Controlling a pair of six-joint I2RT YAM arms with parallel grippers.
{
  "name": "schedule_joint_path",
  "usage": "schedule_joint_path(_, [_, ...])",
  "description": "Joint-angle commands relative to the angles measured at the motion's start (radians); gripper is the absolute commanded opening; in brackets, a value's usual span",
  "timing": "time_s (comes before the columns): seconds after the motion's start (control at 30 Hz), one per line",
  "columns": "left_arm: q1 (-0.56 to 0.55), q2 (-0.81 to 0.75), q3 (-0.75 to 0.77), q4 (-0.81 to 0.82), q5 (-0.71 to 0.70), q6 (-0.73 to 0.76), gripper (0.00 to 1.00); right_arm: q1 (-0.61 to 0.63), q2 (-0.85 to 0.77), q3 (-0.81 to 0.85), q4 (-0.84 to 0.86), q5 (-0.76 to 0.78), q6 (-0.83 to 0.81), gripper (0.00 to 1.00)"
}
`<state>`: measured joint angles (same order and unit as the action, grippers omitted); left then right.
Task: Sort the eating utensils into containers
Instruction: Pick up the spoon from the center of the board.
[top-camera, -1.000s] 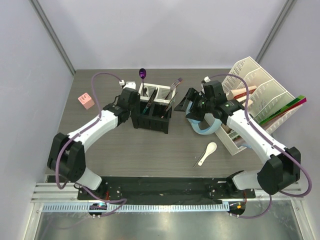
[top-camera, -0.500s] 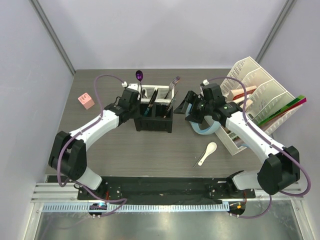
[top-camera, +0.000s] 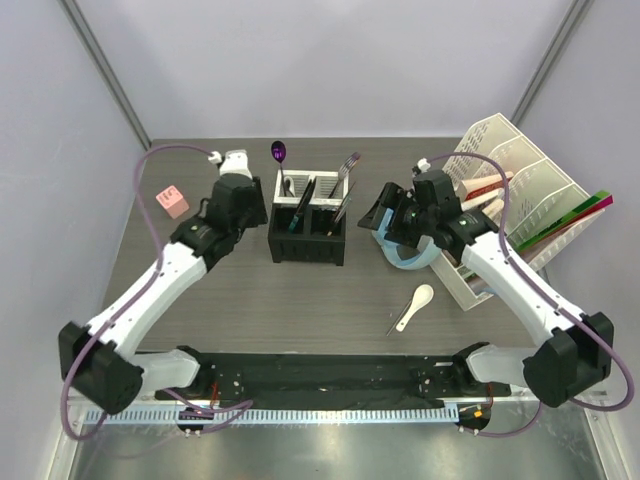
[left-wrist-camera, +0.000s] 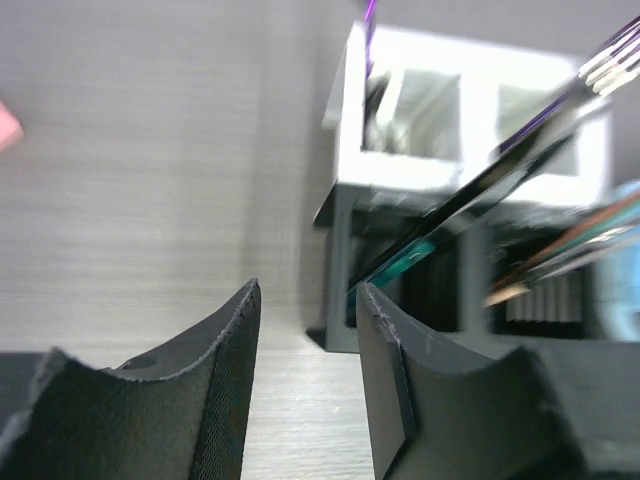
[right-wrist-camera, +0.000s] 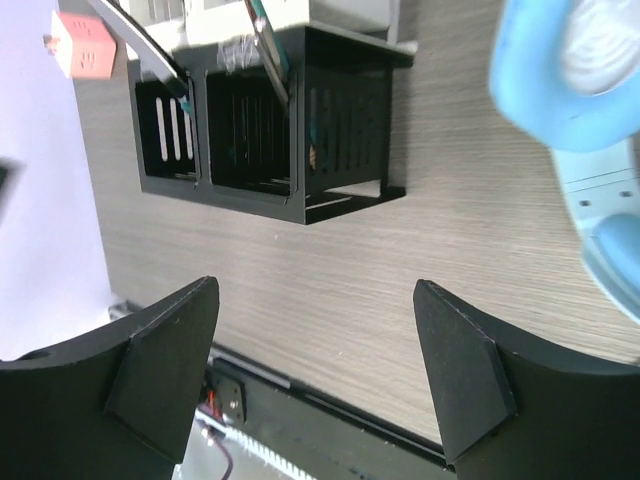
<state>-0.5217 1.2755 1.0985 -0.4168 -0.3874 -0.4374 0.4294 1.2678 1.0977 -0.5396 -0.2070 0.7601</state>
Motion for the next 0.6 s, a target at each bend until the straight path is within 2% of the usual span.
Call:
schedule_joint_path(0.0, [-0.004, -0.094, 0.084, -0.02, 0.071, 0.058, 0.42, -0.009, -0.079, 0.042, -0.016, 0.112, -0.025, 0.84])
schedule_joint_path(0.03, [-0.014, -0.093, 0.086, -0.04, 0.109, 0.06, 0.34, -0.011, -0.084, 0.048, -0.014, 0.135, -0.027, 0.85])
schedule_joint_path(0.07, [-0.058, -0.094, 0.08, -0.049, 0.155, 0.06, 0.33, -0.012, -0.088, 0.065, -0.016, 0.145, -0.027, 0.85])
schedule_joint_path(0.13, [-0.115, -0.084, 0.043, -0.05, 0.194, 0.06, 0.34, -0.014, -0.085, 0.083, -0.014, 0.173, -0.025, 0.85])
schedule_joint_path(0.23, [-0.265, -0.024, 0.023, -0.056, 0.271, 0.051, 0.4, -0.014, -0.07, 0.128, -0.014, 0.195, -0.016, 0.86])
schedule_joint_path(0.3, [-0.364, 0.076, 0.026, -0.06, 0.356, 0.048, 0.42, -0.014, -0.052, 0.154, -0.016, 0.199, -0.019, 0.86])
schedule_joint_path(0.4, [-0.476, 0.212, 0.05, -0.06, 0.363, 0.075, 0.41, -0.017, -0.036, 0.178, -0.022, 0.204, -0.022, 0.86])
schedule_joint_path(0.47, [-0.512, 0.298, 0.107, -0.082, 0.373, 0.123, 0.41, -0.018, -0.041, 0.197, -0.033, 0.253, -0.004, 0.86])
schedule_joint_path(0.57, [-0.521, 0.375, 0.165, -0.123, 0.513, 0.138, 0.41, -0.02, -0.062, 0.215, -0.045, 0.28, 0.005, 0.87])
